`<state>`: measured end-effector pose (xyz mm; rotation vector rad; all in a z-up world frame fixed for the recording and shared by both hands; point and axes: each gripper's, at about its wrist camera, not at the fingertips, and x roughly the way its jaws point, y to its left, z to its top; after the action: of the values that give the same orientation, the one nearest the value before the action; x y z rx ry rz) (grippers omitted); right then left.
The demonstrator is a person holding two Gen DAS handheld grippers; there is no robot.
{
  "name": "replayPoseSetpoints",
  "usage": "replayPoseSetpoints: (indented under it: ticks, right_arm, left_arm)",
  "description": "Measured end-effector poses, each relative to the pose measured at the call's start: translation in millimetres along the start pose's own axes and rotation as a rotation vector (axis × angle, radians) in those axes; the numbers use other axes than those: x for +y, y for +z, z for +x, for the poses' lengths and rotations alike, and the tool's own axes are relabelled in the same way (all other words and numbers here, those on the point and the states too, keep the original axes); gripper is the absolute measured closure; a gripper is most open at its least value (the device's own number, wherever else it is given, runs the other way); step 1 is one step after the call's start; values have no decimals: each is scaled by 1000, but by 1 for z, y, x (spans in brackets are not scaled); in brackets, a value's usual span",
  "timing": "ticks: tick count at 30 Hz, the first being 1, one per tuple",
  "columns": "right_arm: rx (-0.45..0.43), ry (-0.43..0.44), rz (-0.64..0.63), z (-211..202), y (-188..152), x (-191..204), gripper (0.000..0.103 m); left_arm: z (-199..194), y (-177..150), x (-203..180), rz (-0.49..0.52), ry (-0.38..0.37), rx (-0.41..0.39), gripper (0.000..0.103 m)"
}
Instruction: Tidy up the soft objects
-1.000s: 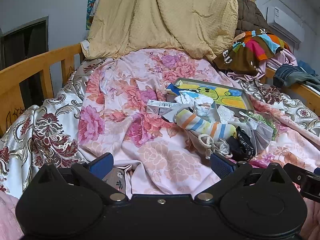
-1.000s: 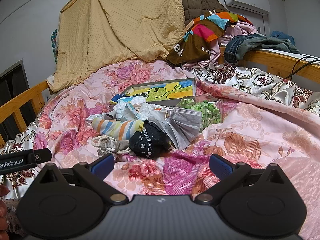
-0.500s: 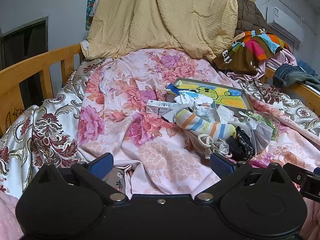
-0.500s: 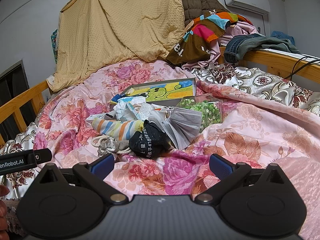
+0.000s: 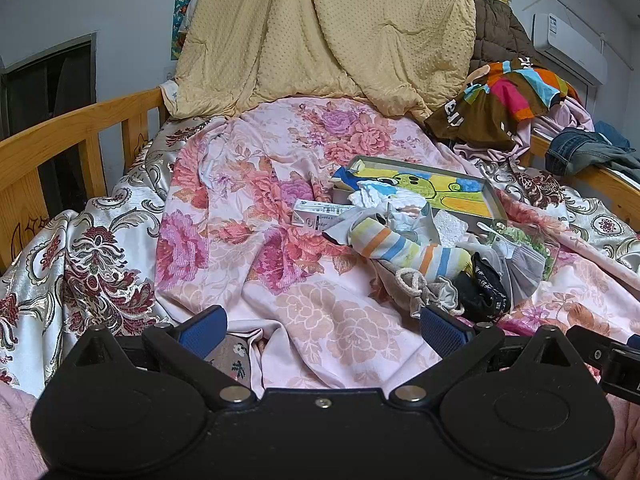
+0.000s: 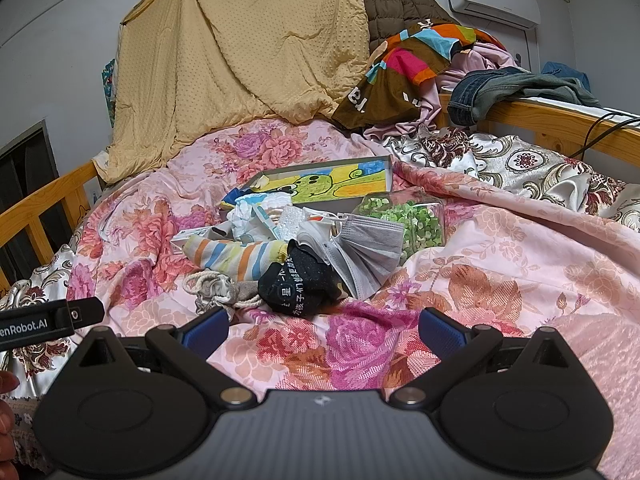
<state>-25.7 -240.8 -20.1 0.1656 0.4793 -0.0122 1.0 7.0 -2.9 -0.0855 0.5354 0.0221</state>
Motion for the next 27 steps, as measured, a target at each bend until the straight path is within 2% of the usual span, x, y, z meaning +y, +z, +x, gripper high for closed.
replayPoseSetpoints:
  ticks: [13, 18, 21, 27]
  right_arm:
    - [-8, 6, -10, -4, 3, 5, 0]
    - [44, 66, 40, 4, 10, -2, 0]
    - [89, 86, 58, 16, 18, -6, 0]
    - [99, 123, 28, 41, 33, -7, 0]
  left_arm:
    - [-1, -1, -3, 6, 5, -1, 1]
    - [3, -1, -1, -31, -2, 18, 1]
    - [10, -1, -2, -17, -6, 21, 1]
    - [23, -6, 1, -52, -22, 48, 1]
